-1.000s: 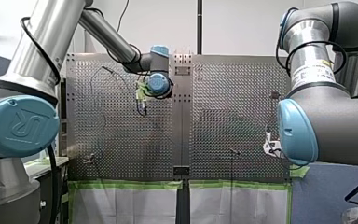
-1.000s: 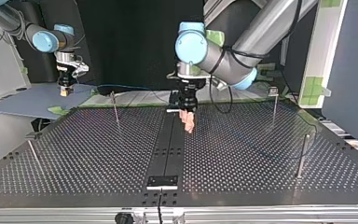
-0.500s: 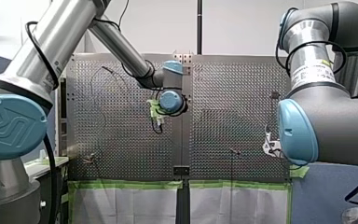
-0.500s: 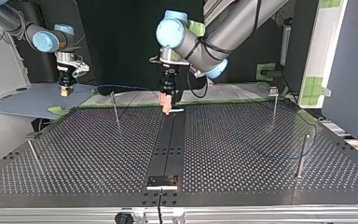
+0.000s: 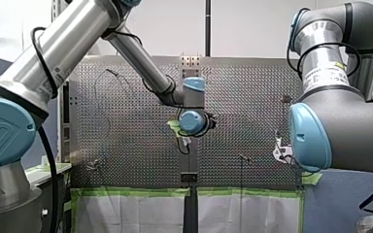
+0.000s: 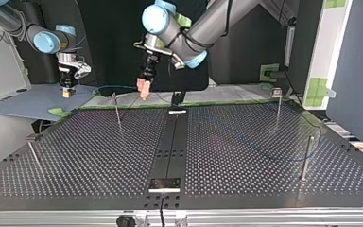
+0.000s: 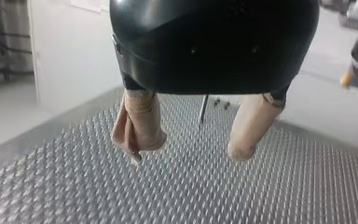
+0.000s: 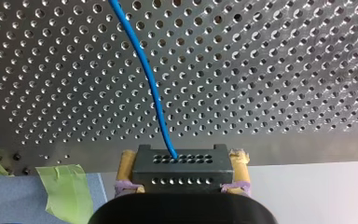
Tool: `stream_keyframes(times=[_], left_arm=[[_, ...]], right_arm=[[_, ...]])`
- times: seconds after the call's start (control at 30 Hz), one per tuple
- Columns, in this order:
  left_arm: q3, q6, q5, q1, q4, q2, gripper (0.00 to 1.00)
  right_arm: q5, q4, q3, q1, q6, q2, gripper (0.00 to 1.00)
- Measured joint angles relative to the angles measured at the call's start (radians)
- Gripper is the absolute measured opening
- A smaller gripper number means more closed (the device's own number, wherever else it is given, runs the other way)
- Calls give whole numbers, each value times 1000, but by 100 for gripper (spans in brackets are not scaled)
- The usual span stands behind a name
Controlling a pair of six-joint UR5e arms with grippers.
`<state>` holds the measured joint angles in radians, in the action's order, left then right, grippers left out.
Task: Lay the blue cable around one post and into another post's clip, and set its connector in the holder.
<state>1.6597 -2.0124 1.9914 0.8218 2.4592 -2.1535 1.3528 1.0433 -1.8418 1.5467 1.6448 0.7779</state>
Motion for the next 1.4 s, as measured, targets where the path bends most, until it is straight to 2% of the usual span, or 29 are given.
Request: stream_keyframes(times=[0.27, 0.5, 0.7, 1.0, 1.13, 1.23, 1.4], left_arm=[[-69, -20, -8, 73, -73, -73, 100], [-88, -28, -8, 142, -111, -142, 100], [-89, -13, 15, 193, -89, -193, 100], [-89, 65, 94, 277, -16, -277, 100], [-99, 101, 106, 318, -12, -319, 100], [-118, 110, 105, 329, -12, -347, 100], [-157, 112, 101, 323, -7, -389, 100]], right_arm=[[0, -8, 0, 2, -7, 0, 0], [1, -19, 0, 3, -13, 0, 0], [3, -25, 0, 3, -17, 0, 0], [3, -27, 0, 3, -20, 1, 0], [3, -25, 0, 3, -20, 1, 0], [3, -25, 0, 3, -20, 0, 0], [1, -26, 0, 3, -20, 0, 0]])
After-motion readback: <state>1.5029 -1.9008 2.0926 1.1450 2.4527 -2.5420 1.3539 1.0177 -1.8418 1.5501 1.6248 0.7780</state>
